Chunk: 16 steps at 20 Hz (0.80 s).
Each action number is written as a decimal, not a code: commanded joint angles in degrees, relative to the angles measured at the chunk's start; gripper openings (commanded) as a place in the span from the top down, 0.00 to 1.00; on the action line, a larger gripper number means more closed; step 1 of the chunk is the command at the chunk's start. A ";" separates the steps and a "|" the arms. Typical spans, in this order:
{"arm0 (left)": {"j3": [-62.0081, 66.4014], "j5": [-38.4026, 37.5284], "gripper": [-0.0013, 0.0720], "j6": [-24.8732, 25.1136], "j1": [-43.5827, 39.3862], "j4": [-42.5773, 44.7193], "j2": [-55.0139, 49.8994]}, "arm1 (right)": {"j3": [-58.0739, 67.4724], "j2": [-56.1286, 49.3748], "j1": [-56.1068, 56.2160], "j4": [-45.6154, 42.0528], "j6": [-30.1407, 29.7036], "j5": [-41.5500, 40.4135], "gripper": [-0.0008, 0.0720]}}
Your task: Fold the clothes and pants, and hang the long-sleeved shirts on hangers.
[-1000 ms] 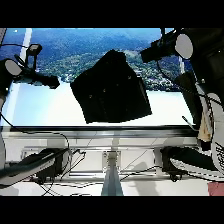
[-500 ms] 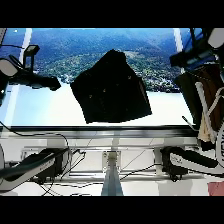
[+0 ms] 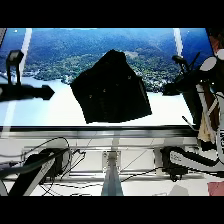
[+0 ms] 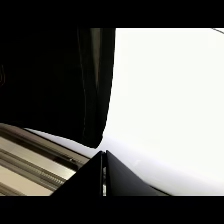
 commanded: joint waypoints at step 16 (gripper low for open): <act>-29.73 12.61 0.04 0.83 -3.52 -27.74 -6.84 | -3.10 0.00 -0.33 1.90 -4.52 -8.87 0.97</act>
